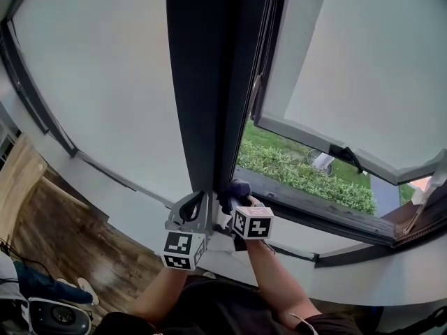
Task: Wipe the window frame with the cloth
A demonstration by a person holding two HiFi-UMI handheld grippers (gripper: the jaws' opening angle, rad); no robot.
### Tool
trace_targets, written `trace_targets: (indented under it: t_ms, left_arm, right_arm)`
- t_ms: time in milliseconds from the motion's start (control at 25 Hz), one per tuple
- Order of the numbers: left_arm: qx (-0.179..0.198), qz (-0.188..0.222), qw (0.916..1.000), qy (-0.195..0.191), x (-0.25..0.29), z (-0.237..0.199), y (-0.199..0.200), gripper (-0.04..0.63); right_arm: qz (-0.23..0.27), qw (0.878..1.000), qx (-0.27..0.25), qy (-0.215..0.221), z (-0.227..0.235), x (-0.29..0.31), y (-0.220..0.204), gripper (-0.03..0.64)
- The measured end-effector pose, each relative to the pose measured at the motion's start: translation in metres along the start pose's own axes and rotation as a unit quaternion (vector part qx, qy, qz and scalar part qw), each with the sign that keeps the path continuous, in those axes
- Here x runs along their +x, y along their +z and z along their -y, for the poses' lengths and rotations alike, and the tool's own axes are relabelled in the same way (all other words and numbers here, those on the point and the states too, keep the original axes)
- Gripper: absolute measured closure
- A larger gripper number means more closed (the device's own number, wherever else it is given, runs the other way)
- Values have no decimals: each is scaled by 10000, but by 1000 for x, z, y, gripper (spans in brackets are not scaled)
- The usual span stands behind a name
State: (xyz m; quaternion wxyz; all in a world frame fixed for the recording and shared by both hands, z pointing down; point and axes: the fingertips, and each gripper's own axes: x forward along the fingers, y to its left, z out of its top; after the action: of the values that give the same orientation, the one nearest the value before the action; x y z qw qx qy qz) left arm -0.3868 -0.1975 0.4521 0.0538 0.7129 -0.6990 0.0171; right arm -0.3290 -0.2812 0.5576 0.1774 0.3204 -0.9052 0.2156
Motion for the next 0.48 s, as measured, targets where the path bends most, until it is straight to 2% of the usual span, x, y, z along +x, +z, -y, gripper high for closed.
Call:
trace_targets:
  t_ms: [120, 240, 480]
  left_arm:
    - [5, 228, 9997, -49, -7, 3, 12, 589]
    - [5, 236, 9997, -101, -11, 5, 10, 589]
    - [-410, 149, 9988, -214, -17, 9, 3, 590]
  right_arm:
    - [39, 10000, -34, -18, 1, -1, -1, 555]
    - [88, 9999, -11, -117, 3, -2, -1, 557]
    - [120, 9997, 47, -227, 9, -6, -2, 557]
